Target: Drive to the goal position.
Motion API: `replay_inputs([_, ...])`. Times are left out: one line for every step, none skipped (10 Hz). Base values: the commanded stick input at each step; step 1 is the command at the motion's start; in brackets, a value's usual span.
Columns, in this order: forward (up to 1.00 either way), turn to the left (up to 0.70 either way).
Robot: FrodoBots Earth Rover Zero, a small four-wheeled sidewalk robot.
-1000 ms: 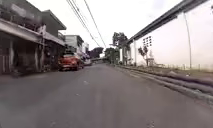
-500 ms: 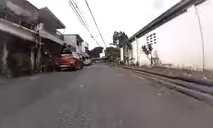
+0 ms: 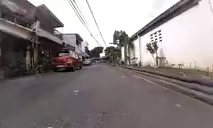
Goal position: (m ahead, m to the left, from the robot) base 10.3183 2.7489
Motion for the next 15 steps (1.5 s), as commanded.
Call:
replay_inputs([1.00,0.00])
replay_inputs([1.00,0.00])
replay_inputs([1.00,0.00])
replay_inputs([1.00,0.00])
replay_inputs([1.00,0.00])
replay_inputs([1.00,0.00])
replay_inputs([1.00,0.00])
replay_inputs([1.00,0.00])
replay_inputs([1.00,0.00])
replay_inputs([1.00,0.00])
replay_inputs([1.00,0.00])
replay_inputs([1.00,0.00])
replay_inputs([1.00,0.00])
replay_inputs([1.00,0.00])
replay_inputs([1.00,0.00])
